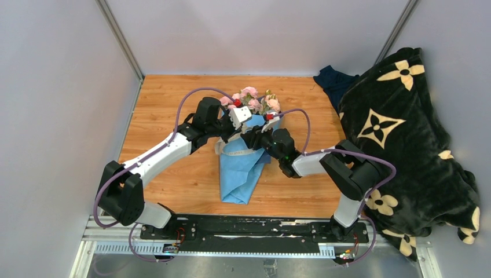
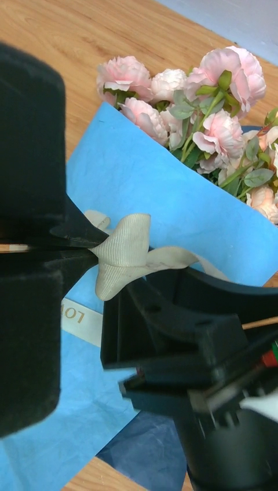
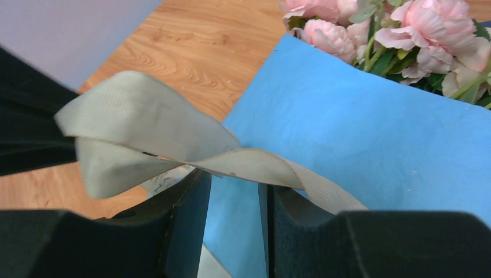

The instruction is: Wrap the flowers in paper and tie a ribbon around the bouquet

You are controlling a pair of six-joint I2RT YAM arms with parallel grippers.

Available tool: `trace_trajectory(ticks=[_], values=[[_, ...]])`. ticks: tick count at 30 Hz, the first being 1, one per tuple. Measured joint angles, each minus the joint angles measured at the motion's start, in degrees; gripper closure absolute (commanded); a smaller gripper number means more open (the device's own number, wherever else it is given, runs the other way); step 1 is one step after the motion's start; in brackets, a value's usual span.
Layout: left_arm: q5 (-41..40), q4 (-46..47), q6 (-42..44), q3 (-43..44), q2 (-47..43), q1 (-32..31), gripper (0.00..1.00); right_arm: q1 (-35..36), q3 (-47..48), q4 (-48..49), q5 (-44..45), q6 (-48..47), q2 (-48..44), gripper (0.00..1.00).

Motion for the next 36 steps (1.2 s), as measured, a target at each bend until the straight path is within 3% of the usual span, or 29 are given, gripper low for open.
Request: trace_trajectory(ticks=[15, 17, 20, 21, 30, 36], values=[[1.5, 0.0, -1.5, 0.1, 1.5, 0.0, 1.0, 0.0, 4.9, 12.7, 7.0, 2.0, 8.9, 0.58], [1.6, 0.1, -1.5, 0.1, 1.6, 0.0, 1.0, 0.0, 5.2, 14.0, 6.9, 2.0, 10.0, 0.64], [1.6, 0.0, -1.6, 0.1, 1.6, 0.0, 1.0, 0.0, 5.8, 15.5, 6.3, 2.1, 11.8, 0.94], [1.7, 0.0, -1.6, 0.2, 1.6, 0.0, 1.0, 0.0, 6.0, 15.6, 6.1, 1.7, 12.1, 1.0], [-0.6, 0.1, 0.5, 0.7, 1.6, 0.2, 1.0, -0.3, 3.2, 16.2, 5.8, -0.6, 9.9, 1.0], [-6.7, 3.5, 6.8, 0.7, 1.6, 0.3, 1.0, -2.3, 0.3, 5.4, -0.3, -3.8, 1.2, 1.0]])
